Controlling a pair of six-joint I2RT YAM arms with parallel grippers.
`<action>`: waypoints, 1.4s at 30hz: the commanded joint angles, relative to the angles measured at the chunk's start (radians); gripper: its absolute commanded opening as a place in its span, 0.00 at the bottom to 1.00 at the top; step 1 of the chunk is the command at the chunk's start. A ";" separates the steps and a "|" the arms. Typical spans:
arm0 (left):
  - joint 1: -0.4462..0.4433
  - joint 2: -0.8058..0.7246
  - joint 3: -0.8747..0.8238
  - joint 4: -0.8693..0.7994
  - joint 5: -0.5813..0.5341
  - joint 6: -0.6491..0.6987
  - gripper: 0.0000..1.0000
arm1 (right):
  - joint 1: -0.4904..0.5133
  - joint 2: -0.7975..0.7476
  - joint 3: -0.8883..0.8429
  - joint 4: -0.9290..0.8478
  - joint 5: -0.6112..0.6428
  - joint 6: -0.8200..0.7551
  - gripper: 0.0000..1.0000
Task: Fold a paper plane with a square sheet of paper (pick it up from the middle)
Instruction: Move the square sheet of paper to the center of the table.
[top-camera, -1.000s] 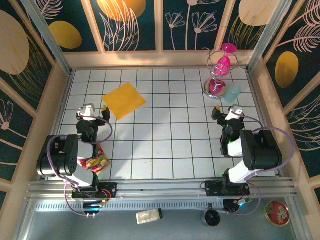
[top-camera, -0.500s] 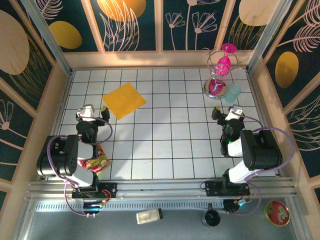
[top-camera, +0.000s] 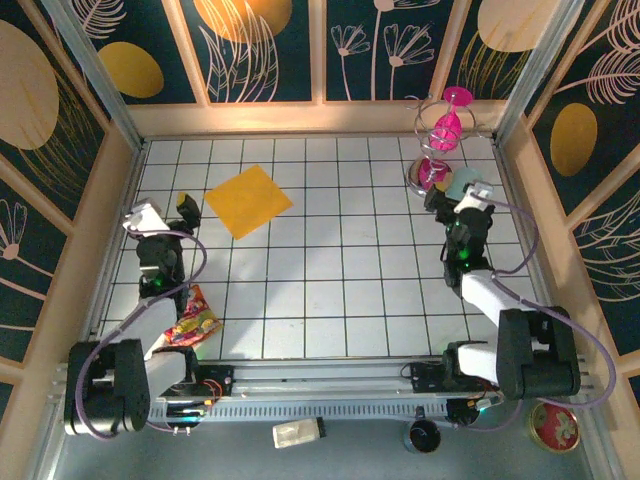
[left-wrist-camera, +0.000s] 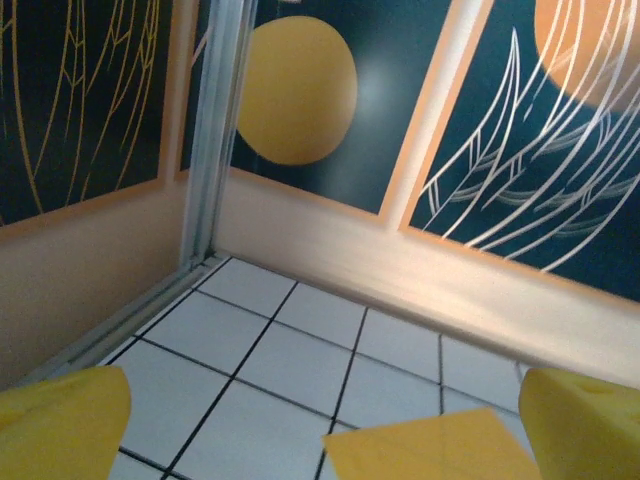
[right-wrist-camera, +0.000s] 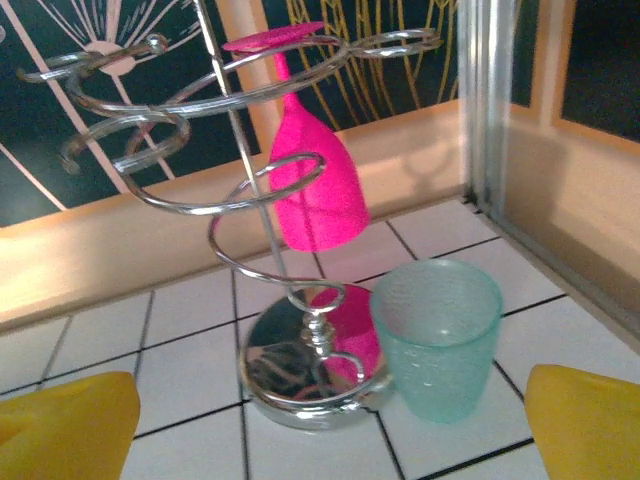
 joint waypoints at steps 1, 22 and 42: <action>-0.003 -0.045 0.076 -0.288 0.054 -0.191 0.99 | 0.042 0.011 0.117 -0.371 0.032 0.155 0.99; -0.011 0.614 0.610 -0.611 0.562 -0.564 0.71 | 0.230 0.361 0.393 -0.527 -0.226 0.482 0.93; -0.098 0.946 0.929 -0.895 0.451 -0.471 0.45 | 0.258 0.449 0.412 -0.524 -0.287 0.526 0.89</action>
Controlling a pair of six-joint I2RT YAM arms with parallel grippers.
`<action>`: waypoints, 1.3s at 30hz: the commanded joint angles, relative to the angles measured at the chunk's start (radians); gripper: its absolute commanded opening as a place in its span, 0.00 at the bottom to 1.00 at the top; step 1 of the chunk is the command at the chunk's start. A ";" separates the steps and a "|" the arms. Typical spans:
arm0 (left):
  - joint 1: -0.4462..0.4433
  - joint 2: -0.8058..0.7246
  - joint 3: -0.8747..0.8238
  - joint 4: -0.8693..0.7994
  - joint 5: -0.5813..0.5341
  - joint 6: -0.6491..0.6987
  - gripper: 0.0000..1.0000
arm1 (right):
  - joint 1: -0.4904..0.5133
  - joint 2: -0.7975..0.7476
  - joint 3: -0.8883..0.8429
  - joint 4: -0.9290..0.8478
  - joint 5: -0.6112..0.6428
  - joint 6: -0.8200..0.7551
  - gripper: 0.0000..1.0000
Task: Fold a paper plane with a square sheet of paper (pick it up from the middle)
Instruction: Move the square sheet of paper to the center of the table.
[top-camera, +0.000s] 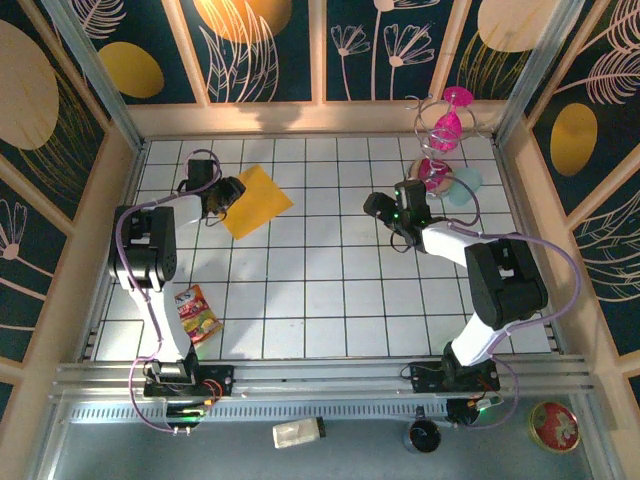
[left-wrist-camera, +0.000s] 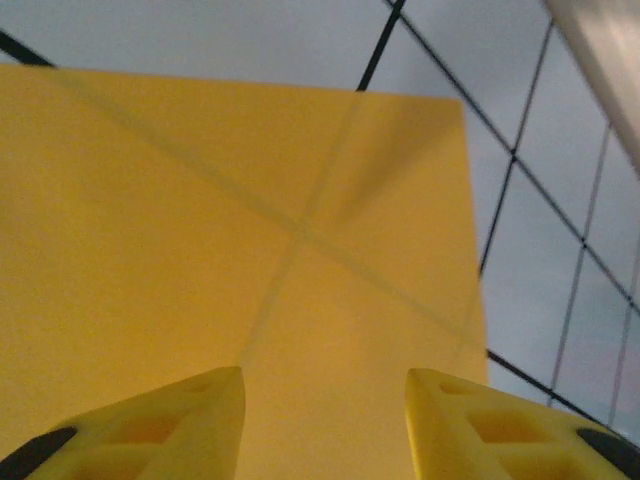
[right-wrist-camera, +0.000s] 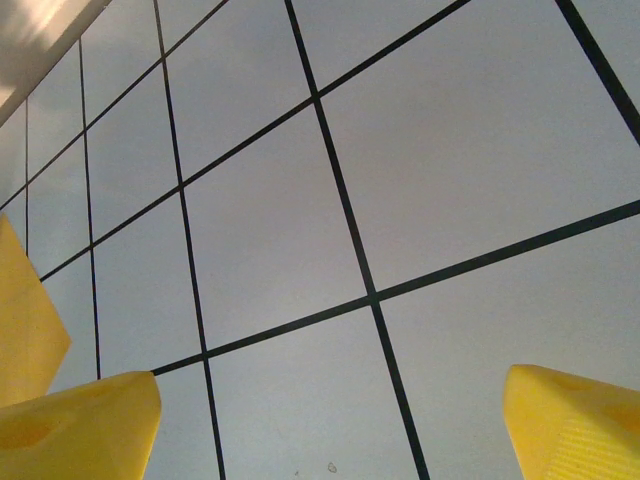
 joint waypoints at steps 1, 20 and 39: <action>-0.013 0.034 0.026 -0.066 -0.006 0.027 0.44 | 0.008 0.009 0.027 -0.005 -0.003 0.013 0.89; -0.200 -0.001 -0.163 -0.095 0.082 0.112 0.37 | 0.006 -0.014 0.043 -0.038 0.002 0.031 0.89; -0.554 -0.269 -0.225 -0.170 0.123 0.078 0.36 | 0.047 -0.187 -0.073 -0.152 -0.175 0.023 0.78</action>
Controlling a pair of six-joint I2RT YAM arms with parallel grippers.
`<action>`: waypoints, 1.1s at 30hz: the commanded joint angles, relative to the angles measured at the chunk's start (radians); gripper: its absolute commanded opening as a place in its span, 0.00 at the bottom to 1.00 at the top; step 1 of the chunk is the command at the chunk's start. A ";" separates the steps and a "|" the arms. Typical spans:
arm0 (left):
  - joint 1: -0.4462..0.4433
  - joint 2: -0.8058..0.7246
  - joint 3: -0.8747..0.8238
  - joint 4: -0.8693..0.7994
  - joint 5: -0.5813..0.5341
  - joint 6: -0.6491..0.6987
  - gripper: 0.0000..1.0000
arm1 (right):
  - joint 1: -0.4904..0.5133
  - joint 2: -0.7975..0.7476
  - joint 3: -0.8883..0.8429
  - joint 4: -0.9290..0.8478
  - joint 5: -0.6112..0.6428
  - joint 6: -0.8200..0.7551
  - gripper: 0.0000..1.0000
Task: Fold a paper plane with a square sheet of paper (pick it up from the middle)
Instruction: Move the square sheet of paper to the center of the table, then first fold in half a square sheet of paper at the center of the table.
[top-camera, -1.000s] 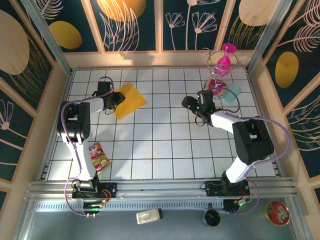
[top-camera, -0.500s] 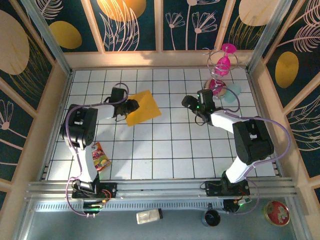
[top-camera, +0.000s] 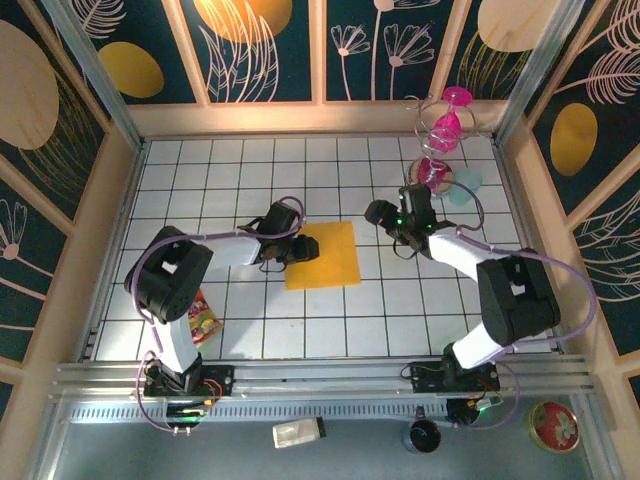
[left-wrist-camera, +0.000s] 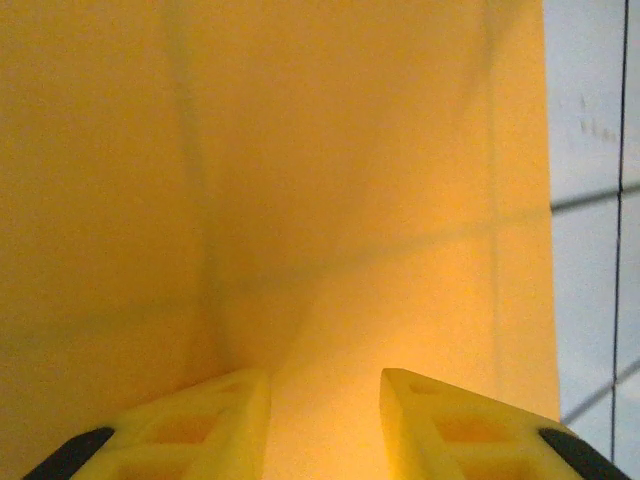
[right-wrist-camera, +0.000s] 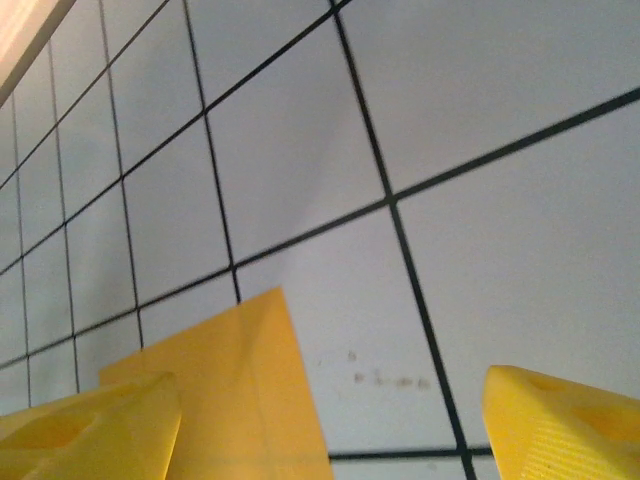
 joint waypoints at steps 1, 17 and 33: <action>-0.005 -0.097 0.044 -0.087 0.028 -0.031 0.37 | 0.050 -0.060 -0.020 -0.036 -0.068 -0.002 0.77; 0.013 -0.152 -0.092 0.045 -0.119 -0.264 0.49 | 0.182 0.170 0.149 -0.114 -0.149 0.003 0.54; 0.014 -0.067 -0.141 0.123 -0.130 -0.327 0.49 | 0.185 0.238 0.149 -0.119 -0.184 -0.012 0.48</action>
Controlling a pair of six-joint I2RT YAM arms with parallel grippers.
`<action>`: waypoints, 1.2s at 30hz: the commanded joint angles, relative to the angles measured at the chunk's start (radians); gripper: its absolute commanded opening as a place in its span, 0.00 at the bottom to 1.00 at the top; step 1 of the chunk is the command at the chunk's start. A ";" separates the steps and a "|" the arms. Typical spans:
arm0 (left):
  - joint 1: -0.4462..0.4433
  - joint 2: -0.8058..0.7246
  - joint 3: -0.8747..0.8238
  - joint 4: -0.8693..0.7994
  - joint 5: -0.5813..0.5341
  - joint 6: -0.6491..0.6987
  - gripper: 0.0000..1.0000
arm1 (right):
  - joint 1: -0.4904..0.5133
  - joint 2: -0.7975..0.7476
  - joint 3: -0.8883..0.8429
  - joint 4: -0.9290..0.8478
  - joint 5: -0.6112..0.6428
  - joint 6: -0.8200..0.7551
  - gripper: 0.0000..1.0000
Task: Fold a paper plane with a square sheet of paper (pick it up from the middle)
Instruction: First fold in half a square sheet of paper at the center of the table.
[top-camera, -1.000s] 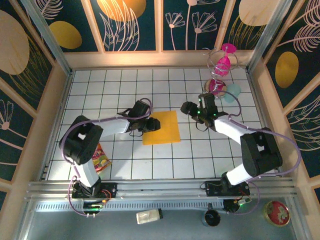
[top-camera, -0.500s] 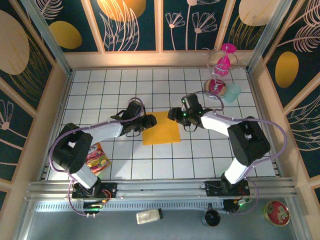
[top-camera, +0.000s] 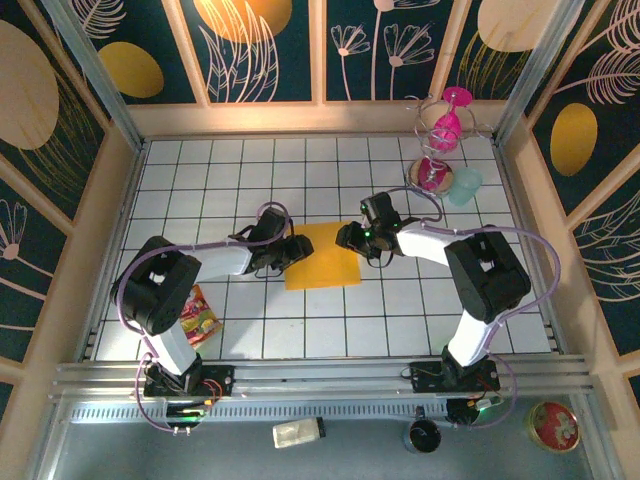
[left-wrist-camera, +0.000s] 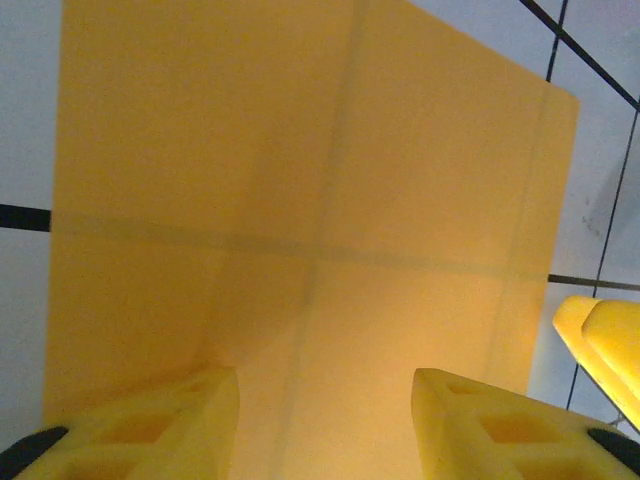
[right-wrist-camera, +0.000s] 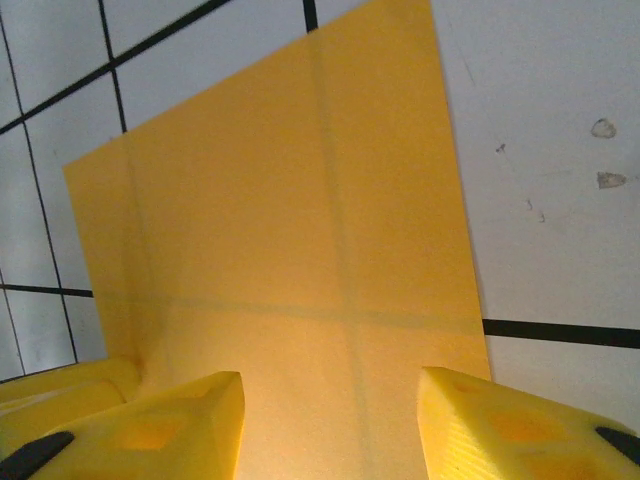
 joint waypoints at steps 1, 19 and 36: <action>0.007 0.015 -0.027 0.034 -0.013 -0.031 0.49 | 0.010 0.020 0.024 -0.001 -0.030 -0.009 0.48; 0.009 0.018 -0.073 0.058 -0.024 -0.050 0.48 | 0.010 0.067 0.009 -0.009 -0.030 -0.004 0.43; 0.034 -0.071 -0.199 0.201 -0.017 -0.134 0.36 | 0.062 0.128 0.046 0.069 -0.089 0.043 0.35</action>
